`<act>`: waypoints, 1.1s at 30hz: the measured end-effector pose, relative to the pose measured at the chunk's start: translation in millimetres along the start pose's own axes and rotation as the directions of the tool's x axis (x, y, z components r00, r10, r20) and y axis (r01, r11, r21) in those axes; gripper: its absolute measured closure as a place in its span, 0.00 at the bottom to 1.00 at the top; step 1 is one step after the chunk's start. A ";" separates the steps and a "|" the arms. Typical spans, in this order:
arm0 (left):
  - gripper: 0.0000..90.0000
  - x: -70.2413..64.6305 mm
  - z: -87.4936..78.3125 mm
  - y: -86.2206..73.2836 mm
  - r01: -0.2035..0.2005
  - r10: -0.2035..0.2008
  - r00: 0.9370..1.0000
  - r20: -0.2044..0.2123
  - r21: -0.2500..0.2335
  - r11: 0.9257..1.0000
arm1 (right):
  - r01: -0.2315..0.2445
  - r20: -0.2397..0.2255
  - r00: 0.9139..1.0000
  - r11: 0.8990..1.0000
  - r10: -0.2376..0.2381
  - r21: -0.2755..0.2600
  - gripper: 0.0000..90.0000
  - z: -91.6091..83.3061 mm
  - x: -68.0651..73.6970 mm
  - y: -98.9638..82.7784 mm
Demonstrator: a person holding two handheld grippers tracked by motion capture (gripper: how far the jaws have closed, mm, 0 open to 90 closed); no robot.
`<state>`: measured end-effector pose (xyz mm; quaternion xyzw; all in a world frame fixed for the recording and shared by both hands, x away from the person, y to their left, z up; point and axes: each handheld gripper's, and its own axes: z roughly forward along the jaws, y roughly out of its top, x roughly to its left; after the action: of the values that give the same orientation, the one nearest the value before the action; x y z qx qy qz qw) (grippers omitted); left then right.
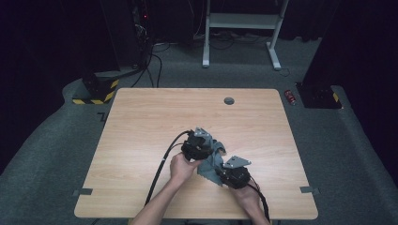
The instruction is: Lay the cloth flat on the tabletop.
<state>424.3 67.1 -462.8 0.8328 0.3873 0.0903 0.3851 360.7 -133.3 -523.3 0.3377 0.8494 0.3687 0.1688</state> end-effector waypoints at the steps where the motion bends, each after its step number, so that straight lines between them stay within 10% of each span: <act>1: 0.81 0.0 0.0 0.0 0.000 0.000 1.000 0.000 0.000 1.000 | 0.000 0.000 1.000 1.000 0.000 0.000 0.73 0.0 0.0 0.0; 13: 0.74 2.3 24.3 -18.1 0.024 -0.019 0.999 -0.041 0.108 0.994 | 0.001 -0.001 1.000 1.000 -0.001 0.000 0.73 0.0 -0.2 0.0; 21: 0.99 2.4 23.5 -20.0 0.011 -0.007 0.999 -0.038 0.107 0.994 | 0.001 0.000 1.000 1.000 -0.001 0.000 0.72 0.0 -0.2 0.0; 33: 1.00 5.5 -7.0 -25.7 0.001 -0.001 1.000 -0.017 0.038 0.999 | 0.001 0.000 1.000 1.000 -0.001 0.000 0.72 0.1 -0.2 0.0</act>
<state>410.1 85.4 -477.1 0.8390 0.3927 0.0898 0.3658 360.9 -133.4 -523.4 0.3371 0.8496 0.3687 0.1692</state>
